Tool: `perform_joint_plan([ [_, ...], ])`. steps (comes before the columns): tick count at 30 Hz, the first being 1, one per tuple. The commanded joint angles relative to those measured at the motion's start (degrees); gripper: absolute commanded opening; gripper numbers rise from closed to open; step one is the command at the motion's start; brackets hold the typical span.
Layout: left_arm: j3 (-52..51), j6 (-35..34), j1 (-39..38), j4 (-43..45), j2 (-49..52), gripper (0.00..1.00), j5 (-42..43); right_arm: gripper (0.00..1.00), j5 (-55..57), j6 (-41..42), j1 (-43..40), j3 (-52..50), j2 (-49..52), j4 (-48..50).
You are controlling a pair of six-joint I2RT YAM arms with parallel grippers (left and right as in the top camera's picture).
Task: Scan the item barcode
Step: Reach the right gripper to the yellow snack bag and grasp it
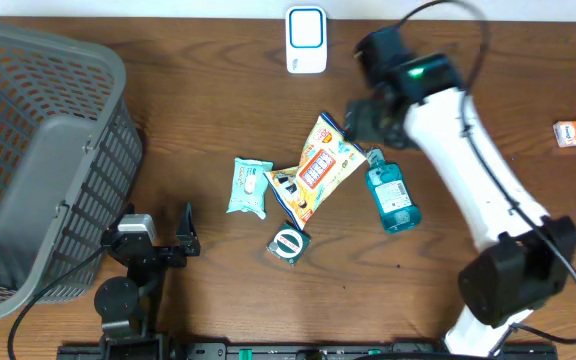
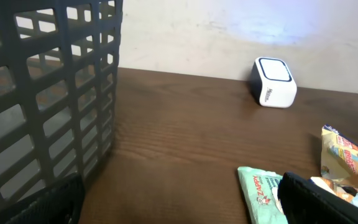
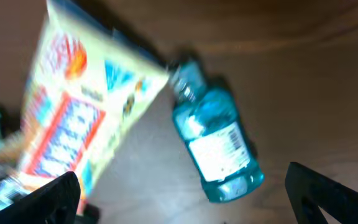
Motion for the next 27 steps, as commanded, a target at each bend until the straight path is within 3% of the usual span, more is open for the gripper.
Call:
perform_joint_plan([
  [1, -0.94, 0.13, 0.02, -1.92, -0.09, 0.98, 0.7, 0.99, 3.5, -2.21, 2.29, -4.26, 1.22, 0.37],
  [3, -0.94, 0.13, 0.02, -1.92, -0.09, 0.98, 0.72, 0.99, 2.38, -3.06, 1.97, -5.01, 1.22, 0.96],
  [7, -0.94, 0.13, 0.02, -1.92, -0.09, 0.98, 0.72, 0.99, -5.53, -14.29, -0.33, -6.29, 1.38, 5.18],
  [13, -0.94, 0.13, 0.02, -1.92, -0.09, 0.98, 0.72, 0.99, -17.94, -22.53, -1.2, -6.56, 2.05, 8.28],
  [15, -0.94, 0.13, 0.02, -1.92, -0.09, 0.98, 0.72, 0.99, -20.28, -15.28, -0.83, -6.56, 2.05, 10.27],
  [19, -0.94, 0.13, 0.02, -1.92, -0.09, 0.98, 0.72, 0.98, -20.55, 13.05, -0.22, -7.13, 2.08, 12.79],
  [27, -0.94, 0.13, 0.02, -1.92, -0.09, 0.98, 0.72, 0.95, -20.55, 30.99, 3.45, -11.54, 5.25, 23.28],
])
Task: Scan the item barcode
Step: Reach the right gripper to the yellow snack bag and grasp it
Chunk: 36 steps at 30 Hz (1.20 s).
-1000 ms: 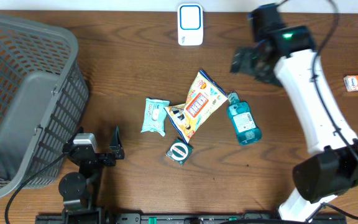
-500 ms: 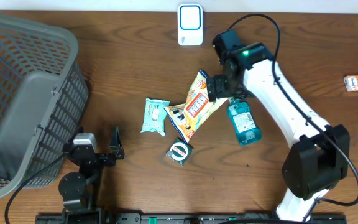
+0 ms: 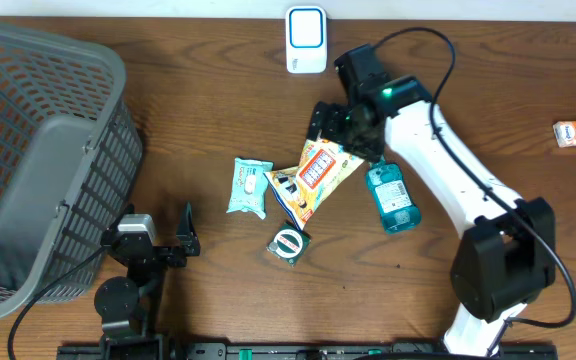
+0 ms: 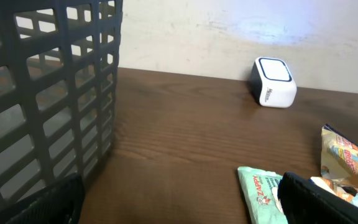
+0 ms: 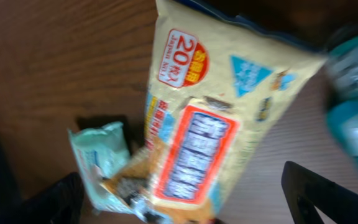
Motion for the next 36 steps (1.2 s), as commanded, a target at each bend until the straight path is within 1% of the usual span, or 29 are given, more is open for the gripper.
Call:
perform_joint_plan([
  [1, -0.94, 0.15, 0.02, -1.9, -0.09, 0.97, 0.72, 0.95, -1.01, 13.75, 2.01, -2.16, 3.72, 2.84],
  [4, -0.94, 0.15, 0.02, -1.9, -0.09, 0.98, 0.72, 0.93, -1.44, 17.66, 3.17, -2.25, 7.45, 4.07],
  [8, -0.94, 0.15, 0.02, -1.9, -0.09, 0.98, 0.7, 0.88, -2.56, 18.25, 4.31, -2.29, 11.65, 2.62],
  [10, -0.94, 0.15, 0.02, -1.9, -0.09, 0.98, 0.72, 0.5, -2.23, 18.23, 4.39, -2.34, 13.9, 1.57],
  [11, -0.94, 0.15, 0.02, -1.9, -0.11, 0.98, 0.72, 0.34, -2.25, 18.14, 4.33, -2.34, 14.53, 1.44],
  [13, -0.94, 0.15, 0.02, -1.9, -0.09, 0.97, 0.72, 0.18, -2.43, 17.94, 3.96, -2.34, 14.67, 1.11],
  [15, -0.94, 0.15, 0.02, -1.9, -0.09, 0.98, 0.7, 0.06, -2.71, 16.92, 3.45, -2.25, 13.88, 1.36],
  [16, -0.94, 0.15, 0.02, -1.9, -0.11, 0.98, 0.7, 0.02, -3.15, 15.85, 3.15, -2.12, 13.4, 1.62],
  [17, -0.94, 0.15, 0.02, -1.9, -0.09, 0.98, 0.72, 0.01, -3.82, 13.92, 2.75, -1.88, 12.59, 1.77],
  [20, -0.94, 0.15, 0.02, -1.9, -0.11, 0.98, 0.72, 0.03, -4.72, 8.24, 1.33, -1.22, 9.44, 1.66],
  [23, -0.94, 0.15, 0.02, -1.9, -0.11, 0.98, 0.72, 0.09, -7.41, -0.04, -0.17, -1.2, 5.29, 1.73],
  [25, -0.94, 0.15, 0.02, -1.9, -0.09, 0.98, 0.72, 0.28, -8.44, -9.16, -1.18, -1.2, 2.34, 1.7],
  [26, -0.94, 0.15, 0.02, -1.9, -0.11, 0.98, 0.72, 0.34, -8.37, -13.0, -1.51, -1.2, 1.4, 1.7],
  [27, -0.94, 0.15, 0.02, -1.9, -0.11, 0.98, 0.72, 0.36, -8.22, -17.22, -1.77, -1.2, 0.55, 1.79],
  [28, -0.94, 0.15, 0.02, -1.9, -0.11, 0.98, 0.72, 0.41, -8.24, -21.2, -1.9, -1.2, 0.07, 1.95],
  [30, -0.94, 0.15, 0.02, -1.9, -0.09, 0.98, 0.7, 0.62, -8.79, -30.25, -1.86, -1.2, -0.17, 1.7],
  [31, -0.94, 0.15, 0.02, -1.9, -0.11, 0.98, 0.72, 0.76, -9.05, -34.67, -1.57, -1.2, -0.15, 0.55],
  [32, -0.94, 0.15, 0.02, -1.9, -0.11, 0.98, 0.7, 0.84, -8.63, -35.85, -1.29, -1.27, -0.11, -0.31],
  [33, -0.94, 0.15, 0.02, -1.9, -0.11, 0.98, 0.72, 0.88, -7.67, -35.41, -0.9, -1.31, 0.02, -1.2],
  [34, -0.94, 0.15, 0.02, -1.9, -0.11, 0.98, 0.72, 0.88, -6.64, -33.57, -0.5, -1.31, 0.02, -1.51],
  [36, -0.94, 0.15, 0.02, -1.9, -0.09, 0.98, 0.72, 0.88, -3.67, -25.92, 0.35, -1.31, 0.02, -1.4],
])
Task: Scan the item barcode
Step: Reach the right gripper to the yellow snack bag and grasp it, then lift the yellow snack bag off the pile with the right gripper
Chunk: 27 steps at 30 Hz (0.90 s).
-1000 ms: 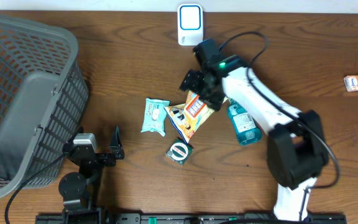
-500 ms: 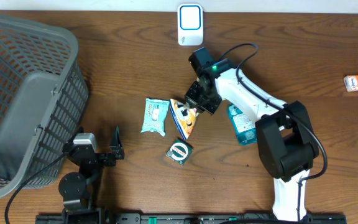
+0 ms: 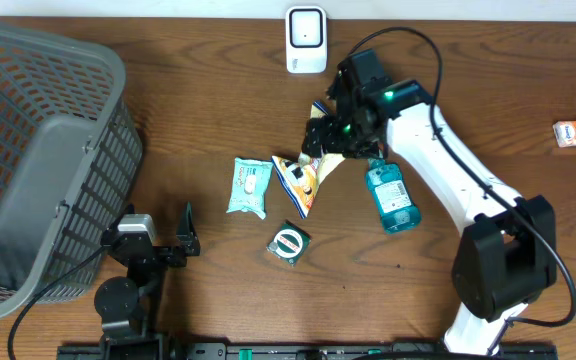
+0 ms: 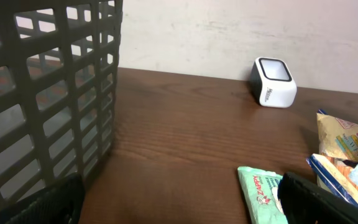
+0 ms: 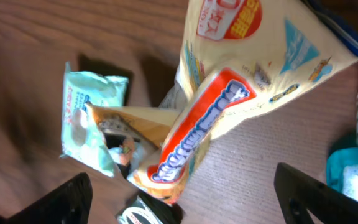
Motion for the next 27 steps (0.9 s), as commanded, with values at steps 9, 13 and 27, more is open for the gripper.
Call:
perform_joint_plan([
  [9, -0.94, 0.15, 0.02, -1.92, -0.11, 0.98, 0.72, 0.52, 18.01, 31.17, 4.59, -1.51, 1.79, 2.67],
  [13, -0.94, 0.15, 0.02, -1.92, -0.09, 0.97, 0.72, 0.51, 17.86, 31.47, 4.61, -2.23, 4.76, 5.57],
  [27, -0.94, 0.15, 0.02, -1.92, -0.11, 0.98, 0.72, 0.01, 8.31, 31.17, 4.0, -2.1, 17.25, 6.23],
])
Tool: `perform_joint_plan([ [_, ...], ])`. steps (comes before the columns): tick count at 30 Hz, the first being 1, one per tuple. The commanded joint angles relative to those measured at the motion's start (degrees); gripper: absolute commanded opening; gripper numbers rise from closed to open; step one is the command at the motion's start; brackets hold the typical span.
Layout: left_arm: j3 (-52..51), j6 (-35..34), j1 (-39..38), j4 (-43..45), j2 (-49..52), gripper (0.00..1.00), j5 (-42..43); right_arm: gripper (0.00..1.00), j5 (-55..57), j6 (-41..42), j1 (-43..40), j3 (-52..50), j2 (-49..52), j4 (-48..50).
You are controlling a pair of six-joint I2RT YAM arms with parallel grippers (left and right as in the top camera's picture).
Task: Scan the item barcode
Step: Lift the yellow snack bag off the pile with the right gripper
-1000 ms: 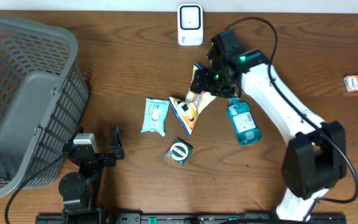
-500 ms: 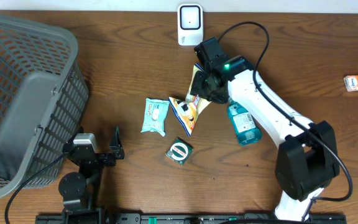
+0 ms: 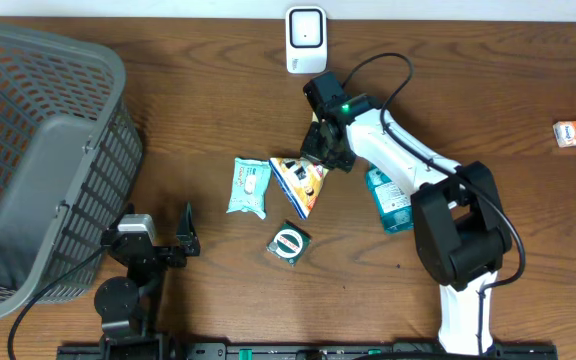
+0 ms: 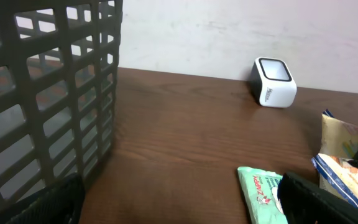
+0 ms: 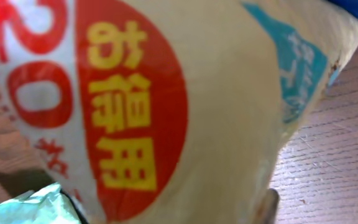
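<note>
A yellow snack bag [image 3: 303, 182] lies crumpled at mid table, its top edge under my right gripper [image 3: 325, 142]. In the right wrist view the bag [image 5: 166, 93] fills the frame; the jaws are shut on it, and one grey fingertip [image 5: 268, 206] shows at its right edge. The white barcode scanner [image 3: 306, 40] stands at the far edge, just beyond the right gripper. My left gripper [image 3: 158, 243] rests open near the front edge, nothing between its fingers [image 4: 328, 202].
A grey basket [image 3: 43, 150] fills the left side. A teal wipes pack [image 3: 250, 187] lies left of the bag, with a round packet [image 3: 288, 243] in front of it. A blue bottle [image 3: 390, 197] lies on the right. An orange packet [image 3: 574, 132] sits far right.
My right gripper has moved left and down onto the bag's top and shut on it. The bag now fills the right wrist view. The left arm has not moved.
My right gripper was open above the bottle, right of the flat-lying bag. Then it was over the bag's upper end. Then the bag stood bent up against the open gripper. Now the gripper is shut on the bag's top.
</note>
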Motion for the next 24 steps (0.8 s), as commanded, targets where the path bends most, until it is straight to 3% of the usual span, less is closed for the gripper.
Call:
perform_joint_plan([
  [1, -0.94, 0.13, 0.02, -1.9, -0.11, 0.98, 0.7, 0.01, -3.82, -0.94, -0.5, -2.16, 4.31, -0.7],
  [4, -0.94, 0.13, 0.02, -1.9, -0.11, 0.98, 0.72, 0.01, -8.0, -8.63, -2.03, -1.49, 1.84, -0.5],
  [6, -0.94, 0.13, 0.02, -1.9, -0.09, 0.98, 0.72, 0.01, -12.68, -18.12, -3.58, -1.4, -0.7, -0.57],
  [9, -0.94, 0.13, 0.02, -1.9, -0.09, 0.98, 0.72, 0.01, -31.1, -39.76, -7.13, -1.4, -4.68, -2.82],
  [11, -0.94, 0.13, 0.02, -1.9, -0.09, 0.98, 0.72, 0.01, -49.96, -58.88, -10.67, -1.4, -7.1, -8.74],
  [14, -0.94, 0.13, 0.02, -1.9, -0.11, 0.98, 0.72, 0.01, -65.18, -77.77, -14.97, -1.4, -8.37, -17.84],
  [16, -0.94, 0.13, 0.02, -1.9, -0.09, 0.98, 0.72, 0.01, -70.51, -80.52, -17.35, -1.46, -8.31, -21.66],
  [21, -0.94, 0.13, 0.02, -1.9, -0.09, 0.98, 0.72, 0.01, -75.21, -77.05, -20.06, -1.53, -8.13, -28.96],
  [24, -0.94, 0.13, 0.02, -1.9, -0.11, 0.98, 0.72, 0.06, -74.44, -66.29, -20.37, -1.57, -8.13, -36.41],
])
